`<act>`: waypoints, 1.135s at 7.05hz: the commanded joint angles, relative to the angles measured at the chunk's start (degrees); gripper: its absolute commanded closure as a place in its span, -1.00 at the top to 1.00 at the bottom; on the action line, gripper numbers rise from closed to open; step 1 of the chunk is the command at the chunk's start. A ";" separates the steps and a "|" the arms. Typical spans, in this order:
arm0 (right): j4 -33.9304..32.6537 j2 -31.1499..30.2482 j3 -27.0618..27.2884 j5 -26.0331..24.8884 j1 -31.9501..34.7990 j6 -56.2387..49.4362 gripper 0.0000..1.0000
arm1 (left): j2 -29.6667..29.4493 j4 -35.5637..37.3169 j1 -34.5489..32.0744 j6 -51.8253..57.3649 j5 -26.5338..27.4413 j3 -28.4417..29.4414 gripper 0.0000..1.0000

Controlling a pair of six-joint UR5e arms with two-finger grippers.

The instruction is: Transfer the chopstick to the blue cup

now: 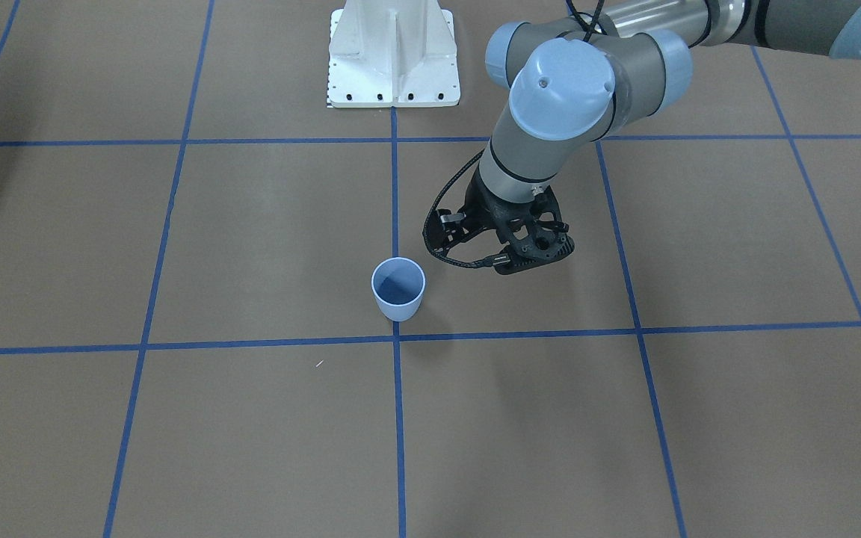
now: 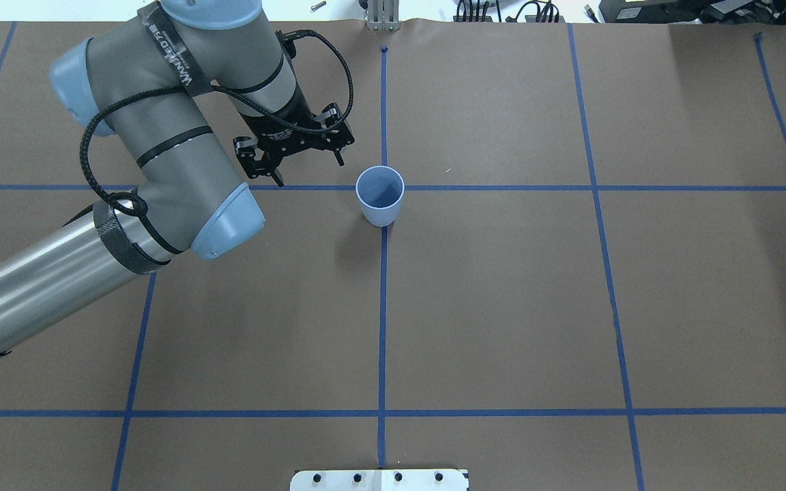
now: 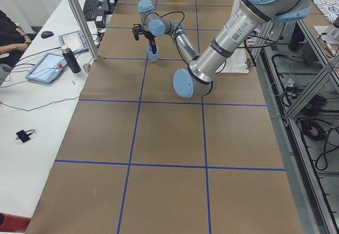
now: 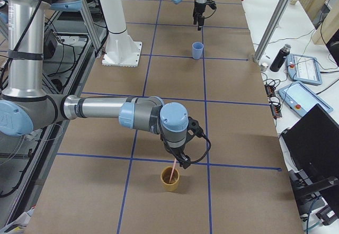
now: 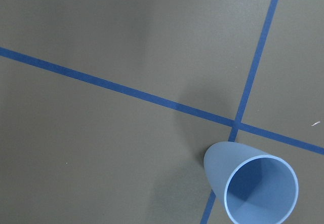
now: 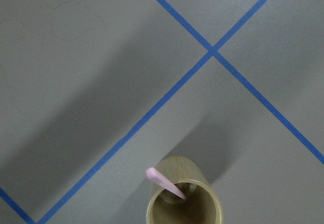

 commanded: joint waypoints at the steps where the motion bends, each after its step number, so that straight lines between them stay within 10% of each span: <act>1: 9.65 -0.43 -6.88 2.33 -0.17 -1.97 1.00 | 0.45 -0.01 0.04 0.01 0.16 -0.16 0.96; 8: 16.01 -1.58 -7.88 13.24 -1.93 -1.97 0.76 | 1.42 -0.09 0.13 0.01 0.25 -0.52 0.96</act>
